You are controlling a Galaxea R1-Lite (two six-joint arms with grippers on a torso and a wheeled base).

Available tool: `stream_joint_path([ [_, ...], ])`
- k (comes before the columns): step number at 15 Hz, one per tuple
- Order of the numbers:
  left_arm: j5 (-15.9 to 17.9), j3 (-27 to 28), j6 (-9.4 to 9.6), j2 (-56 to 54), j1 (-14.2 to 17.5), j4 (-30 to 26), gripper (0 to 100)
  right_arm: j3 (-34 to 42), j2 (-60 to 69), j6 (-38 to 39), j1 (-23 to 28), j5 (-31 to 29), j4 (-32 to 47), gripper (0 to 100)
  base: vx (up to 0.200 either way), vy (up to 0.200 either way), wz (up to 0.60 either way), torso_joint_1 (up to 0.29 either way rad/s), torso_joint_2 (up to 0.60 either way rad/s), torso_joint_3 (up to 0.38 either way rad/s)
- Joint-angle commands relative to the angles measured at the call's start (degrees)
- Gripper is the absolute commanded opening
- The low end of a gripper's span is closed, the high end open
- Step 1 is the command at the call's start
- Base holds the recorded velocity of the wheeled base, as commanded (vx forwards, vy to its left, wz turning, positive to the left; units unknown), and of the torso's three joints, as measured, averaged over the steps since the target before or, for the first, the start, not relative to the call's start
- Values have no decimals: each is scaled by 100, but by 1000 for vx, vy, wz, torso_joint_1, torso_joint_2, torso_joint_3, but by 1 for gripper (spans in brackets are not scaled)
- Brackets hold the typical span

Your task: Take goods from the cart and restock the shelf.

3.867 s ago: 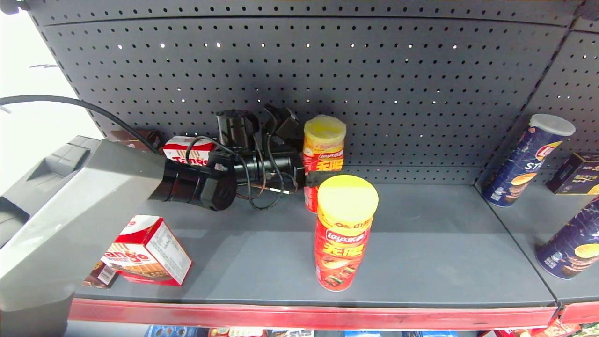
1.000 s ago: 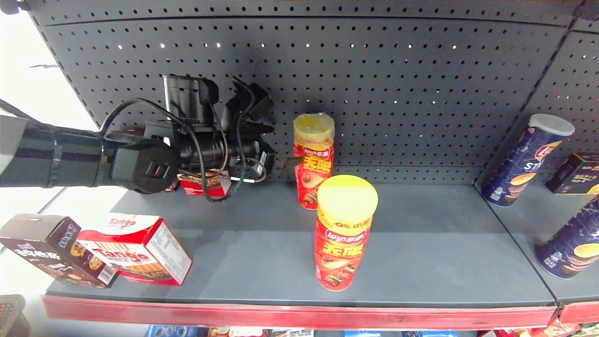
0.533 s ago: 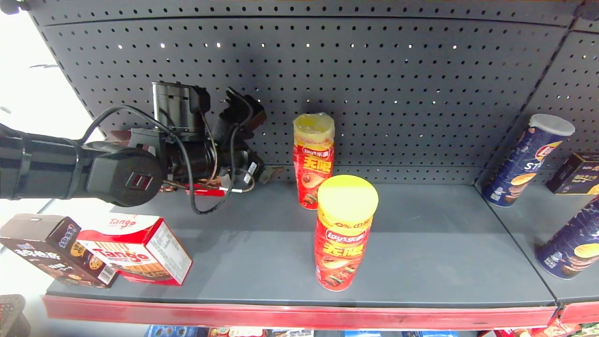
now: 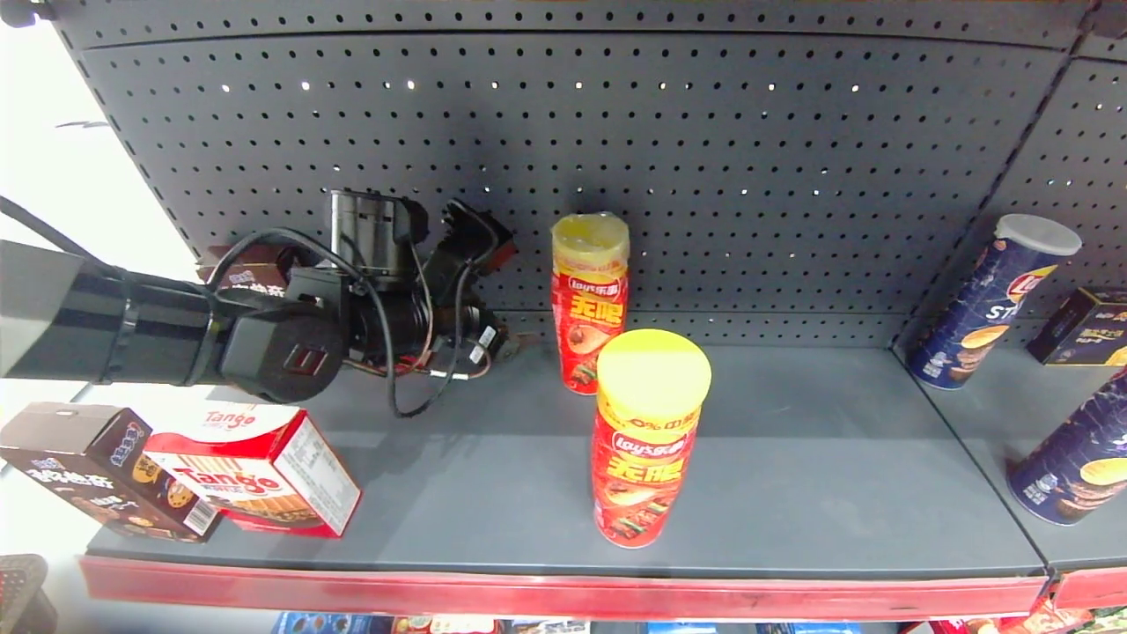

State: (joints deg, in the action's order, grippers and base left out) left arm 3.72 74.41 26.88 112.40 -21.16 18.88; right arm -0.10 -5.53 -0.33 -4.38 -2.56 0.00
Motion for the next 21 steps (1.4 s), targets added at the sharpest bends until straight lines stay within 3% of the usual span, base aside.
stream_joint_path([
  [1,15,21,-60,212,-2,10,100,1,-9,-2,-2,1,0,100,0,0,0,0,0,0],
  [4,41,223,-218,441,-2,63,100,1,-9,-2,-2,1,0,100,0,0,0,0,0,0],
  [10,366,223,-236,546,-151,318,100,1,-9,-2,-2,1,0,100,0,0,0,0,0,0],
  [21,375,214,-280,529,-283,318,100,1,-9,-2,-2,1,0,100,0,0,0,0,0,0],
])
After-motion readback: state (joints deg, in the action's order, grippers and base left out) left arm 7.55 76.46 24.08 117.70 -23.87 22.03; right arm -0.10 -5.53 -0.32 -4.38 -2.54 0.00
